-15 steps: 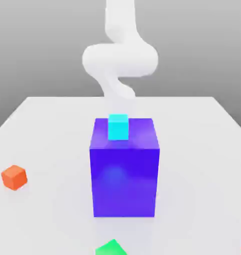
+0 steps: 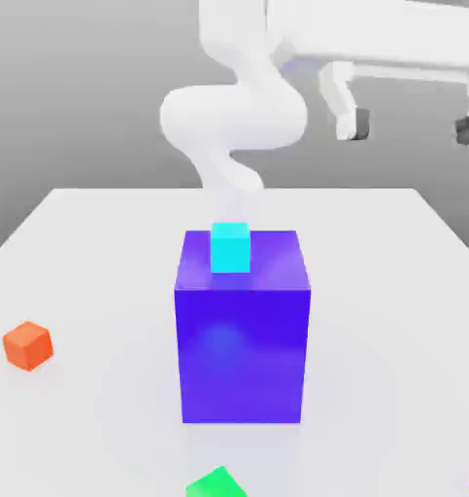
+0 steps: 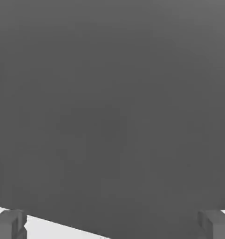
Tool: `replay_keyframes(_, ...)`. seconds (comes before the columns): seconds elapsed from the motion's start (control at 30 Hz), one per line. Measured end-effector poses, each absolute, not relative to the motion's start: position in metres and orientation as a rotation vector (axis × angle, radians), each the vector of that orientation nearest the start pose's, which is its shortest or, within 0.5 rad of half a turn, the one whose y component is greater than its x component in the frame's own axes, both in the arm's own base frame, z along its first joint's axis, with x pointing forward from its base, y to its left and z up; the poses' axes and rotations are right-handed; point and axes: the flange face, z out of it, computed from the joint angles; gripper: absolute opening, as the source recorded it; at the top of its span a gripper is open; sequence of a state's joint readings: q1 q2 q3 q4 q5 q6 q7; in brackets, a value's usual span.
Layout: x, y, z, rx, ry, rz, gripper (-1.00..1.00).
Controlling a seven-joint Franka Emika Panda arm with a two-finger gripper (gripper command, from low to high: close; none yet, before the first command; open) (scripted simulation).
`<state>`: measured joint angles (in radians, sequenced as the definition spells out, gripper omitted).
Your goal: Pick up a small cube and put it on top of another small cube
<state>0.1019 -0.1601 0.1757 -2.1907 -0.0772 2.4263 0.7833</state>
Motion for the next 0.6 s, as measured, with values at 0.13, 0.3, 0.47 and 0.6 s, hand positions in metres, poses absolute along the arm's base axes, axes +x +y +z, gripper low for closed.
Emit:
replay_keyframes(0.13, 0.525, 0.195, 0.432, -2.969, 0.541, -0.457, 0.00)
replay_keyframes(0.3, 0.530, 0.239, 0.348, -3.047, 0.409, -0.301, 0.00)
replay_keyframes(0.47, 0.517, 0.283, 0.261, -3.106, 0.264, -0.136, 0.00)
replay_keyframes(0.6, 0.498, 0.312, 0.192, -3.134, 0.161, -0.017, 0.00)
